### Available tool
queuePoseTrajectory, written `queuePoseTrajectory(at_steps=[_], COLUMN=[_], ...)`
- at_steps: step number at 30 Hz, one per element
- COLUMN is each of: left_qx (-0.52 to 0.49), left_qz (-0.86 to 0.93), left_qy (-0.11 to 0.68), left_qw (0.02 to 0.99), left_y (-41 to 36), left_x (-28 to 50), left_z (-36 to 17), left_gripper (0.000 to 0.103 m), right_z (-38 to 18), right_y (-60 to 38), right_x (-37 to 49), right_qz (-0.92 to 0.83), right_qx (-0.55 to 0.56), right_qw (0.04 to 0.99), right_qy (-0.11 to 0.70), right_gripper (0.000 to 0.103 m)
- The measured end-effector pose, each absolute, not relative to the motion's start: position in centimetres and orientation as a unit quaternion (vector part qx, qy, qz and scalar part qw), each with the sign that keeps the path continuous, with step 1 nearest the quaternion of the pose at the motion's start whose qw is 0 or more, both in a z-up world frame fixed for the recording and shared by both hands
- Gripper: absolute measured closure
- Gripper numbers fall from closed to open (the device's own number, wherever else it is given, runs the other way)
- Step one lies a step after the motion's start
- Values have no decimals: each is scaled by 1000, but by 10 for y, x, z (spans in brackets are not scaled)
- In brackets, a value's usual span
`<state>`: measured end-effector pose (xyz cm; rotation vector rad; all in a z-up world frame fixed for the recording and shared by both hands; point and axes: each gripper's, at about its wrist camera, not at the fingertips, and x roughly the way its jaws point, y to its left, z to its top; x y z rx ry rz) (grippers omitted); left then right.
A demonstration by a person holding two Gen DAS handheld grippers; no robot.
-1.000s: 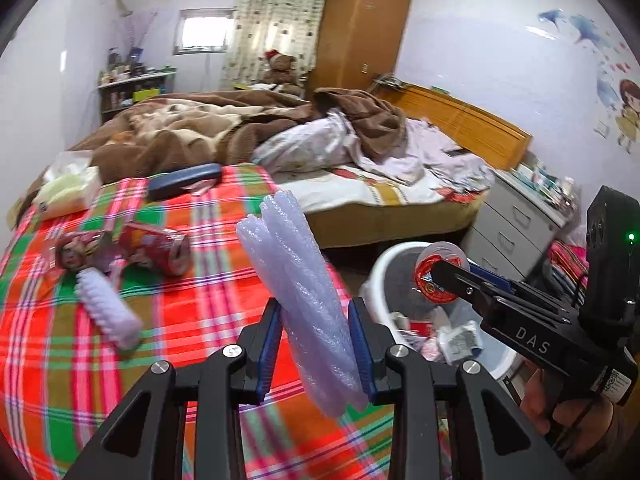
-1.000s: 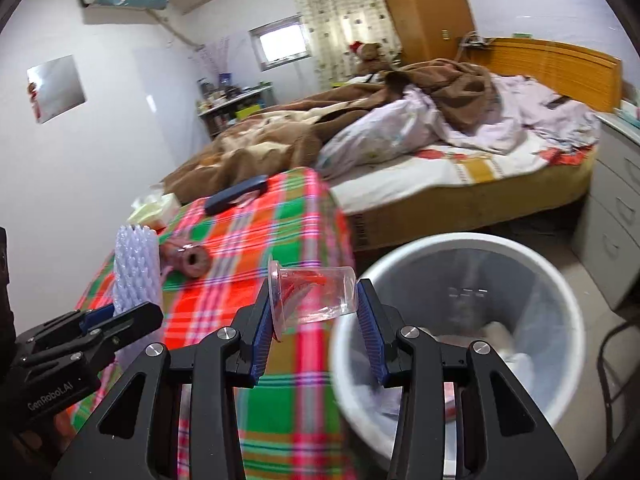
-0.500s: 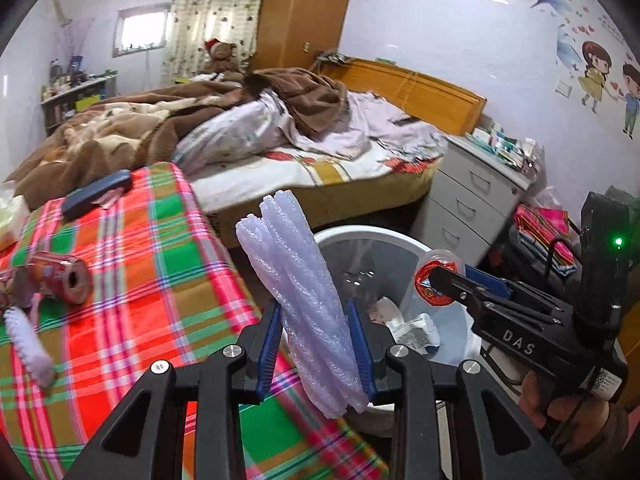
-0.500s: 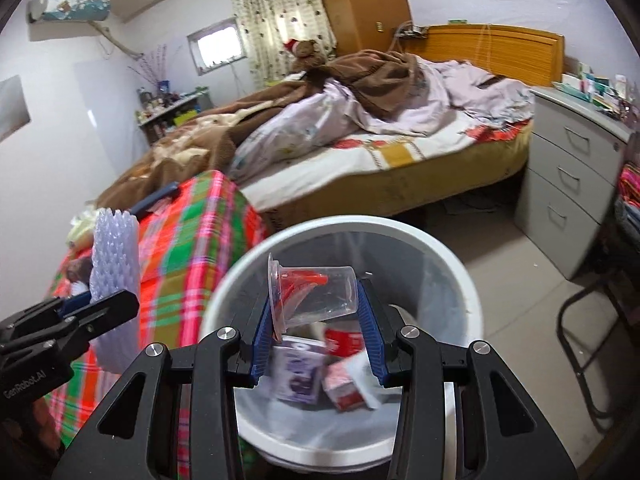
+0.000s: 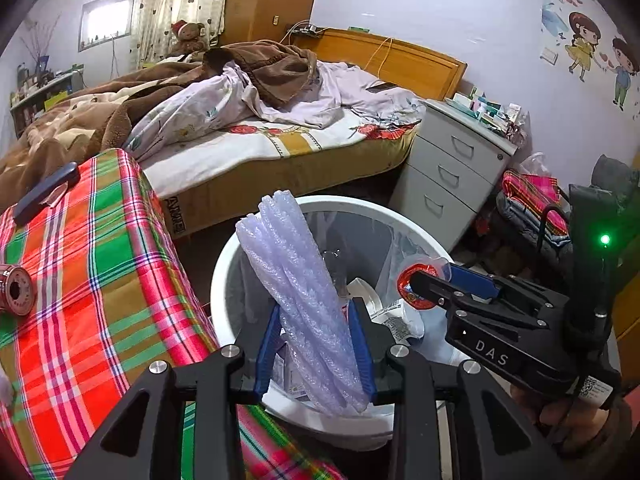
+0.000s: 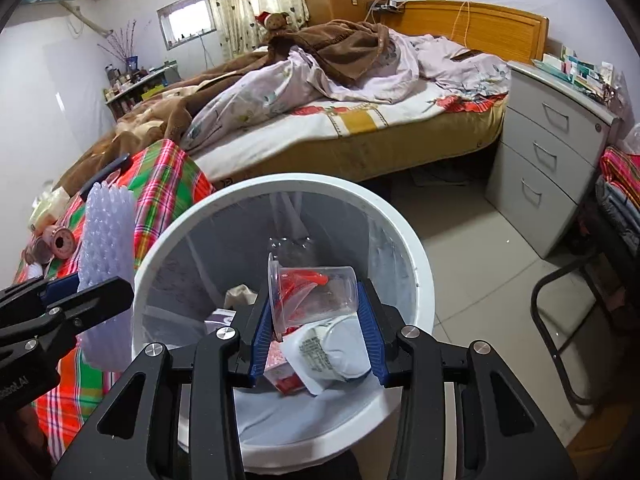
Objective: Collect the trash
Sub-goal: 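Carry the plastic cup and foam nets over the white bin and release them, then move both open tools back over the bed toward the red cans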
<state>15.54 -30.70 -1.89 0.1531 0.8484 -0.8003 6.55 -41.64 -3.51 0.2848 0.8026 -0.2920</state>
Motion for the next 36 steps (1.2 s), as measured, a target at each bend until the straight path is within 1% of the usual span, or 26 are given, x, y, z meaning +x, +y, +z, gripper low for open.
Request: queuePoseTrajectory(at_steps=[1,2,4,6,8,10,12,25,36], left_qx=[73,72,69,65,64,60,57,37,16], left_qz=[-378,-377,-375,-376,-375,-374,-373,-355,-325], left_qy=[401,403,407,407,404,402,400,384,366], left_qw=[831,830,830,830,832,834,835,852,872], left_y=[-307,-308,-307,-306,-304,-301,-298,-264,-217], left_x=[156,157,158,159,158,158,157,150,143], left_z=[-20,-21,-22,-22,-21,-19,-17,-1,14], left_gripper=[67,66,64,61,51,48,48,48,47], right_z=[-35,-36,-37,-36,-35,-35,-34,-19,-5], right_y=[-417,-417,-417,-417,-416,-417,-416,-400,-372], right_x=[65,65,63,63,62,61,62,60,64], right_qz=[-140,-139,-138,-136,-137,-139,-140,-128,-100], right_qx=[138,137,138,140,140,139,141,132,119], right_qw=[900,899,899,899,900,900,901,913,926], right_qy=[389,391,391,391,389,388,386,365,344], right_gripper=[58,50,44,43,43,42,41,40,40])
